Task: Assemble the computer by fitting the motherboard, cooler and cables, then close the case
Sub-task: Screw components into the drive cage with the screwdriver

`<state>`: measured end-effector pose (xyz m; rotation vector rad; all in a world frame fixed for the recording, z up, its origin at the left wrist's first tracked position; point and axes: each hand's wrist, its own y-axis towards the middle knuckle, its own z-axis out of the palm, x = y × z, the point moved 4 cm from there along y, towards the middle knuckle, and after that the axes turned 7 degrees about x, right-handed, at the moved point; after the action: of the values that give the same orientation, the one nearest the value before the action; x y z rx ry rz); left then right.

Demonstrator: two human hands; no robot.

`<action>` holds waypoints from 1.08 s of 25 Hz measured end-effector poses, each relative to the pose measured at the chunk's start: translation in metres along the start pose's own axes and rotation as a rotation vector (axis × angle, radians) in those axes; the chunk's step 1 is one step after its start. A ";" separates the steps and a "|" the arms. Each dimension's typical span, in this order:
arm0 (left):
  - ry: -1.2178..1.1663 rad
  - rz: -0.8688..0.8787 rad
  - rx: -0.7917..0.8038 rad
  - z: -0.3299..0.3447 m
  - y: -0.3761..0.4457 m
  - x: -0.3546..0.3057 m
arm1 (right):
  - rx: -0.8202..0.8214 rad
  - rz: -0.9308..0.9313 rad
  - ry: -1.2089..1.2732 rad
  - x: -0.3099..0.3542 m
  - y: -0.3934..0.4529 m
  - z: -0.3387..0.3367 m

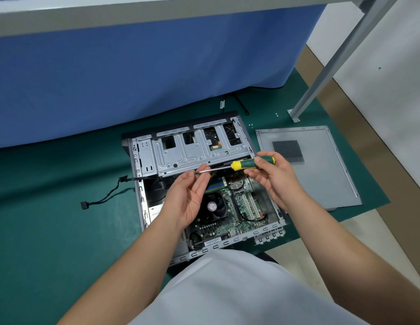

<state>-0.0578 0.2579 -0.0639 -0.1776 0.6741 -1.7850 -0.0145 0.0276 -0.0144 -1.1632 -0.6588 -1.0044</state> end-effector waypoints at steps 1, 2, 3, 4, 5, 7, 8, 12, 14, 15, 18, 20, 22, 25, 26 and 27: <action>0.007 0.002 -0.006 -0.001 0.000 0.000 | -0.001 0.000 -0.005 0.000 0.000 0.000; 0.013 0.005 -0.014 -0.002 0.000 0.000 | 0.000 0.001 -0.010 -0.001 0.000 0.001; 0.017 0.009 -0.021 -0.003 0.000 0.000 | 0.003 0.002 -0.013 -0.001 0.000 0.001; 0.021 0.012 -0.024 -0.003 0.001 0.000 | 0.008 0.002 -0.014 -0.001 0.000 0.000; 0.027 0.016 -0.025 -0.004 0.001 0.000 | 0.013 0.003 -0.015 -0.001 0.000 0.000; 0.042 0.020 -0.032 -0.004 0.000 0.001 | 0.027 0.004 -0.015 -0.001 -0.001 0.000; 0.048 0.020 -0.038 -0.004 0.000 0.001 | 0.035 0.001 -0.013 -0.001 -0.001 -0.001; 0.066 0.014 -0.072 -0.005 0.001 0.003 | 0.074 -0.020 -0.015 0.000 -0.004 -0.002; 0.085 0.009 -0.096 -0.005 0.000 0.005 | 0.092 -0.032 -0.035 0.002 -0.005 -0.003; 0.099 0.012 -0.111 -0.005 0.000 0.005 | 0.100 -0.038 -0.053 0.002 -0.005 -0.004; 0.126 0.017 -0.151 -0.005 0.001 0.006 | 0.130 -0.061 -0.103 0.002 -0.007 -0.003; 0.125 0.013 -0.163 -0.005 0.001 0.006 | 0.143 -0.078 -0.121 0.003 -0.008 -0.002; 0.117 -0.004 -0.164 -0.005 0.001 0.006 | 0.162 -0.100 -0.132 0.005 -0.010 -0.002; 0.092 -0.029 -0.137 -0.005 -0.001 0.006 | 0.186 -0.130 -0.158 0.007 -0.012 -0.001; 0.086 -0.034 -0.121 -0.005 -0.002 0.007 | 0.182 -0.137 -0.174 0.008 -0.012 -0.001; 0.085 -0.038 -0.108 -0.005 -0.002 0.007 | 0.173 -0.140 -0.190 0.008 -0.012 -0.001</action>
<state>-0.0642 0.2541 -0.0684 -0.1892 0.8335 -1.8012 -0.0217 0.0231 -0.0025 -1.0787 -0.9702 -0.9398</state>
